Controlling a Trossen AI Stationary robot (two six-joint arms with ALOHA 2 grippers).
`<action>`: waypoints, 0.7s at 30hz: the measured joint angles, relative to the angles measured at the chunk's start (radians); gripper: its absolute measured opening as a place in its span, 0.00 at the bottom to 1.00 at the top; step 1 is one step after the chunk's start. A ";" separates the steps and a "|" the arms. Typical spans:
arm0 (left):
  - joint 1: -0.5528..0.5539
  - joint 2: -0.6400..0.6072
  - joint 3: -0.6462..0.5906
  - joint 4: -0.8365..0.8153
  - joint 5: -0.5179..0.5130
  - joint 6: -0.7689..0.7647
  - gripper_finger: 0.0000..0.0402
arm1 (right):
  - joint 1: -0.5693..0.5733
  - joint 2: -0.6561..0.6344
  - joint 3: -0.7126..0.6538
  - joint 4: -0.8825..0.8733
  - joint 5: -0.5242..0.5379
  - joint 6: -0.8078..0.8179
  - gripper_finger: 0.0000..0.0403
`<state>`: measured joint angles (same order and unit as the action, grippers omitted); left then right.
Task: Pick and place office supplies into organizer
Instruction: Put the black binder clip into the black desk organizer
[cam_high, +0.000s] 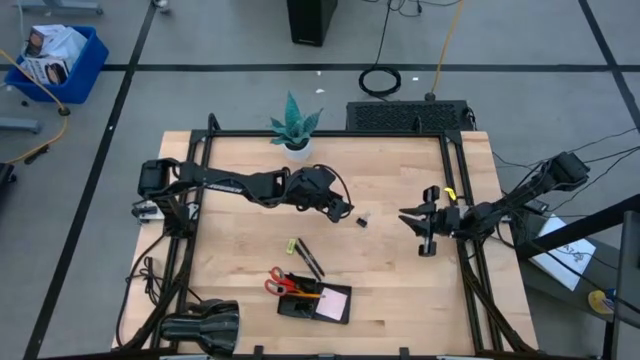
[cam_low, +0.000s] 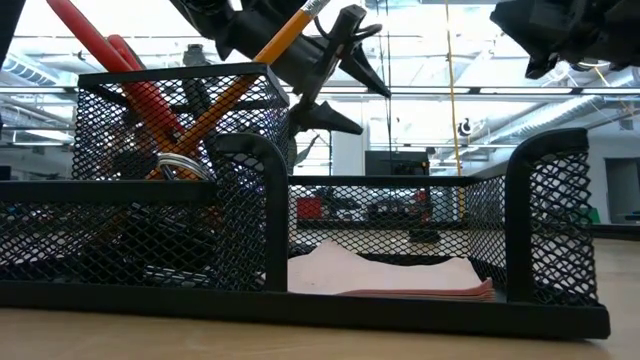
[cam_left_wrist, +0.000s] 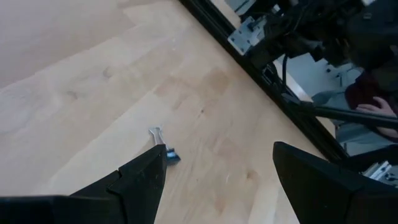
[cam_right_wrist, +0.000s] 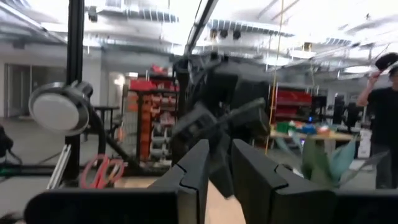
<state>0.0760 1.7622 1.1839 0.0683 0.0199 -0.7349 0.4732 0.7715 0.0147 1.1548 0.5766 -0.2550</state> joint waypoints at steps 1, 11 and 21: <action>-0.003 0.000 0.000 -0.003 -0.008 -0.002 0.74 | 0.000 0.001 0.000 -0.013 0.000 0.013 0.16; -0.053 -0.002 0.000 0.059 0.094 -0.152 0.74 | 0.000 0.000 -0.001 -0.055 -0.001 0.033 0.16; -0.098 -0.003 0.063 -0.195 -0.145 -0.285 0.74 | 0.000 0.000 -0.001 -0.054 -0.001 0.033 0.16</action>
<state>-0.0217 1.7590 1.2467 -0.1268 -0.1254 -1.0194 0.4732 0.7719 0.0139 1.1004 0.5756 -0.2218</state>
